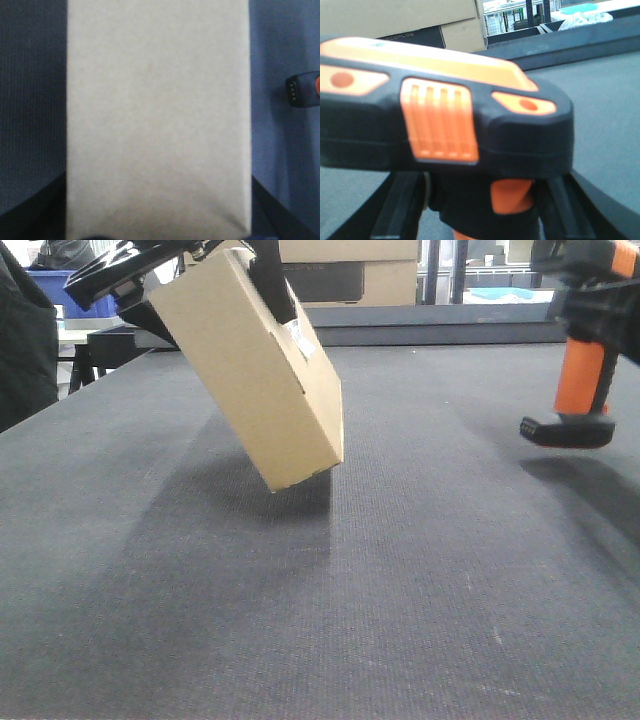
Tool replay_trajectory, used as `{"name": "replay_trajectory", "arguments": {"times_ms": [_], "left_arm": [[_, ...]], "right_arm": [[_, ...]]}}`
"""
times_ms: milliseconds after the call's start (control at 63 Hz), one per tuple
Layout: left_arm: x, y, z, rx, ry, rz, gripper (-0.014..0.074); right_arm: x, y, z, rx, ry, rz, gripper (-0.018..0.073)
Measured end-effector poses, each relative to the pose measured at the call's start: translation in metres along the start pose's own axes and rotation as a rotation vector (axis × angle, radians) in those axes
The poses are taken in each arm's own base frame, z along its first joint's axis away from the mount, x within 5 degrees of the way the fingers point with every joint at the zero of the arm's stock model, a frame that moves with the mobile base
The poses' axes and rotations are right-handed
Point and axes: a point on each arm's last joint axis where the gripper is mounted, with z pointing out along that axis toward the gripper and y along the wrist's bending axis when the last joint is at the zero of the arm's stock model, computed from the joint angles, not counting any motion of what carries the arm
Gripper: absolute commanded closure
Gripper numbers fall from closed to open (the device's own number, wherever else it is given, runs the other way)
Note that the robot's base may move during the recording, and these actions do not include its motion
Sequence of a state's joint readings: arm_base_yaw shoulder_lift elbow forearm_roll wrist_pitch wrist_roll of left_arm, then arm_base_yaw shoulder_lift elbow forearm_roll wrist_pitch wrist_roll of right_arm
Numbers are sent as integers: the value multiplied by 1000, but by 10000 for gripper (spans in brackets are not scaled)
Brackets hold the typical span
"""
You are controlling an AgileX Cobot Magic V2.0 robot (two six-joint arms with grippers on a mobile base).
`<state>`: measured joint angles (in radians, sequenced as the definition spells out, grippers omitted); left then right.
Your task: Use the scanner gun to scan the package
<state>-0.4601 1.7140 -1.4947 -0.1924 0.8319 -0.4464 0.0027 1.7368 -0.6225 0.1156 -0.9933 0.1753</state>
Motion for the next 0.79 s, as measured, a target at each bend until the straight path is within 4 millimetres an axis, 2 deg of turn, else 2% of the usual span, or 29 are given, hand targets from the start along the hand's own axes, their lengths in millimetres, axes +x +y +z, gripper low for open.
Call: {"name": "replay_trajectory", "arguments": {"times_ms": [572, 667, 794], "left_arm": [[0, 0, 0, 0, 0, 0, 707], [0, 0, 0, 0, 0, 0, 707], [0, 0, 0, 0, 0, 0, 707]], "right_arm": [[7, -2, 2, 5, 17, 3, 712], [7, -2, 2, 5, 17, 3, 623], [8, -2, 2, 5, 19, 3, 396]]}}
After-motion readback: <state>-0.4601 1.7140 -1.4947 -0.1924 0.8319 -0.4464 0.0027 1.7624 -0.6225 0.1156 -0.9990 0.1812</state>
